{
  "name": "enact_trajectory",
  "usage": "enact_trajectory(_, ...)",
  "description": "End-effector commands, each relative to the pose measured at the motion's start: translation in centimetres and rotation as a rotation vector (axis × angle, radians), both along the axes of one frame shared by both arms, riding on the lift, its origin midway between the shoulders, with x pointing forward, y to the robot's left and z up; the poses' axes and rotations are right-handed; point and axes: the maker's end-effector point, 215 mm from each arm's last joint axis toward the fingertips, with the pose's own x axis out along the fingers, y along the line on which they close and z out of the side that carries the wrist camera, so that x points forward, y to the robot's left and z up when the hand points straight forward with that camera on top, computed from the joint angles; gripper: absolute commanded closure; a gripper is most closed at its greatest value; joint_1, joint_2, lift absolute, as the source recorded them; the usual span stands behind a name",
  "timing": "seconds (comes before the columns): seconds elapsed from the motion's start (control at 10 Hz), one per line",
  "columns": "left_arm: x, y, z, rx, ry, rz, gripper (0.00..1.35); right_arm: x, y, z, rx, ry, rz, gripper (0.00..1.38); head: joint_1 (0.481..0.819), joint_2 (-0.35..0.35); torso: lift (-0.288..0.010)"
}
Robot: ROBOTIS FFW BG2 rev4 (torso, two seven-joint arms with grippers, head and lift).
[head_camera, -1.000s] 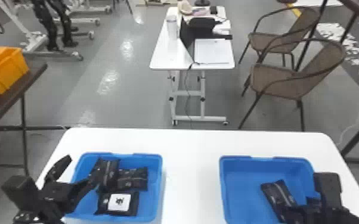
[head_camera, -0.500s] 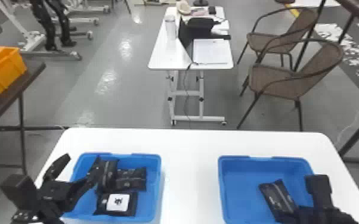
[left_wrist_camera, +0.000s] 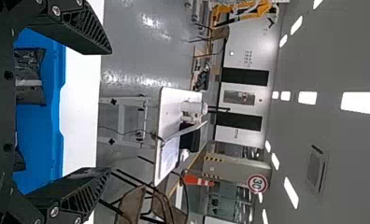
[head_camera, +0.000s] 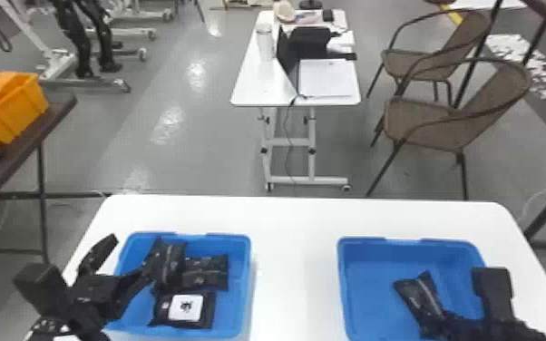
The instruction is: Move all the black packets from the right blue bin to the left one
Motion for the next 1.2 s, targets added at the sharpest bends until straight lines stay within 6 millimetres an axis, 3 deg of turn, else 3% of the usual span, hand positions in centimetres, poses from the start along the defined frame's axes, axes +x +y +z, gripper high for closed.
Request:
enact_trajectory(0.0,0.4,-1.2,-1.0,-0.142,0.038,-0.003,0.14,0.4,0.7,2.2,0.016,-0.050,0.007,1.28,0.695,0.092,0.000)
enact_trajectory(0.1,1.4,-3.5,-0.7,-0.263,0.045,-0.033,0.14,1.8,1.3,5.2,0.025,-0.120,0.021,1.28,0.695,0.092,0.000)
enact_trajectory(0.3,3.1,-6.5,1.7,-0.343,0.031,-0.094,0.14,6.9,5.6,12.2,0.086,-0.289,0.152,1.28,0.695,0.070,0.000)
enact_trajectory(0.5,4.0,-7.3,3.4,-0.354,0.006,-0.109,0.14,12.1,12.9,19.7,0.107,-0.459,0.303,1.28,0.695,0.082,0.000)
enact_trajectory(0.6,4.5,-8.0,3.9,-0.366,0.001,-0.124,0.14,13.7,17.1,22.0,0.145,-0.515,0.384,1.28,0.695,0.111,0.000)
enact_trajectory(0.7,5.2,-9.3,4.5,-0.390,0.001,-0.149,0.14,14.6,22.3,23.1,0.201,-0.533,0.480,1.28,0.695,0.145,0.000)
enact_trajectory(0.9,6.4,-12.3,5.3,-0.461,0.016,-0.208,0.14,13.2,30.4,23.1,0.298,-0.503,0.629,1.28,0.695,0.205,0.000)
enact_trajectory(1.1,6.9,-14.5,6.1,-0.537,0.027,-0.254,0.14,13.2,32.7,24.7,0.315,-0.548,0.707,1.28,0.695,0.255,0.000)
